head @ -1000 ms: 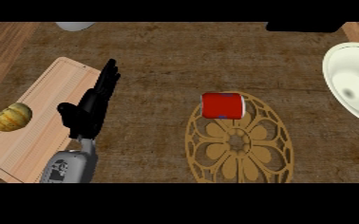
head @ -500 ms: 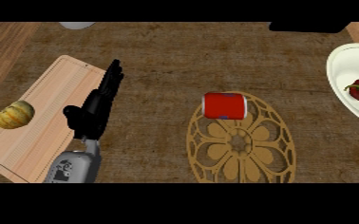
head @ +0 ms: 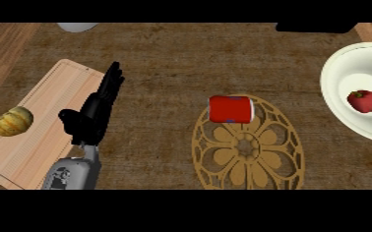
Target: Pick the bell pepper from the placemat and place it in the bowl
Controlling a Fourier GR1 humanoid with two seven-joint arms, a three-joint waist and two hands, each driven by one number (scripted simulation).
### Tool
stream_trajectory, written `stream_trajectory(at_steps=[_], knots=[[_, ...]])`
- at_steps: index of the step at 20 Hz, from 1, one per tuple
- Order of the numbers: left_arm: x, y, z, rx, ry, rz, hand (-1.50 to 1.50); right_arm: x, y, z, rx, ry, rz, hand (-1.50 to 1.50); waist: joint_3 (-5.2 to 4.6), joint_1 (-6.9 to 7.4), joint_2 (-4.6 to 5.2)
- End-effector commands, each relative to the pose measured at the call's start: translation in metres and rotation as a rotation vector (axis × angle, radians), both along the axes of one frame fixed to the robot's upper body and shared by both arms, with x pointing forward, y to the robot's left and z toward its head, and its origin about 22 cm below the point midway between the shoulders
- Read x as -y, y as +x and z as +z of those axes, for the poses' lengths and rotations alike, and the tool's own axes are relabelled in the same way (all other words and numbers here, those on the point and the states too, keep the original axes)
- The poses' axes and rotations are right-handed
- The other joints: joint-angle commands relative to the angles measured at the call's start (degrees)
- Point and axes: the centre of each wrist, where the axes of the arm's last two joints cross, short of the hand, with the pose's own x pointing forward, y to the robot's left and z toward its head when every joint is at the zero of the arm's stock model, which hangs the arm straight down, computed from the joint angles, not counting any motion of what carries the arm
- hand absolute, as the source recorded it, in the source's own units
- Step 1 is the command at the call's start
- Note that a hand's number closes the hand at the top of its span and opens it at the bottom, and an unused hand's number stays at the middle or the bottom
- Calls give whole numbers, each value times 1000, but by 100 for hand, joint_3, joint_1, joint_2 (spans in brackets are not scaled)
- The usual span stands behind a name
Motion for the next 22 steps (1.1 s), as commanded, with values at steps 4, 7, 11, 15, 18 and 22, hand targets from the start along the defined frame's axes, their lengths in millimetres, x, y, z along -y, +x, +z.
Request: stream_trajectory(at_steps=[4,7,11,15,18,22], knots=[[7,-1,5,4,-13,-17,0,25,-11,26,71,239,9,-150,-1,-25,-6],[2,-4,-8,-11,9,8,0,42,-23,46,14,305,20,-150,-8,-98,-23],[2,-10,-11,-23,-4,-6,0,61,-45,54,0,379,14,-150,9,-44,1],[-13,-6,0,8,-5,1,0,67,-55,49,-30,425,25,-150,19,-21,13],[-14,3,11,4,-3,8,0,69,-59,43,-67,448,51,-150,29,-62,14],[-1,-2,0,-28,-13,-4,0,67,-61,35,-89,460,89,-150,39,-100,25]])
